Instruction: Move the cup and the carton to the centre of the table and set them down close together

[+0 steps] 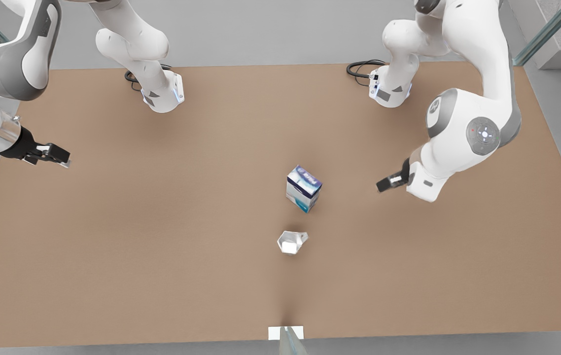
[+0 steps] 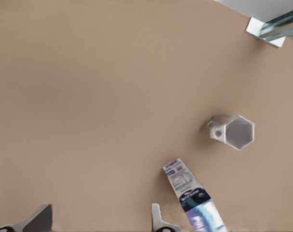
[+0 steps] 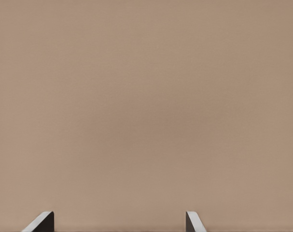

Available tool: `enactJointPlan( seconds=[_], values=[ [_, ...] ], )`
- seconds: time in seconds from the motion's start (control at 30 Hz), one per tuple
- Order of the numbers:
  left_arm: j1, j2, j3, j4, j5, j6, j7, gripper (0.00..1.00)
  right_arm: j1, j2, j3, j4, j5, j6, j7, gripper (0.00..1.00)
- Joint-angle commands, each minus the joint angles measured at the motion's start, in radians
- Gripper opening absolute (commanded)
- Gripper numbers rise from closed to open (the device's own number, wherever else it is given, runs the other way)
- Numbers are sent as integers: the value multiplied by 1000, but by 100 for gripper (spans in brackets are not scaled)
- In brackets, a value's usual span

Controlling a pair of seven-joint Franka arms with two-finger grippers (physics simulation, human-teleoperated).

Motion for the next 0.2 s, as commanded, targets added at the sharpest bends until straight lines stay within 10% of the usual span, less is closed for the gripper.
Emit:
enactJointPlan(
  seconds=[0.0, 0.17],
  values=[
    [24, -4, 2, -1, 99, -1, 78, 100, 2, 0, 0, 0, 0, 0, 0, 100],
    [48, -18, 54, -32, 104, -1, 195, 100, 2, 1, 0, -6, 0, 0, 0, 100]
  ],
)
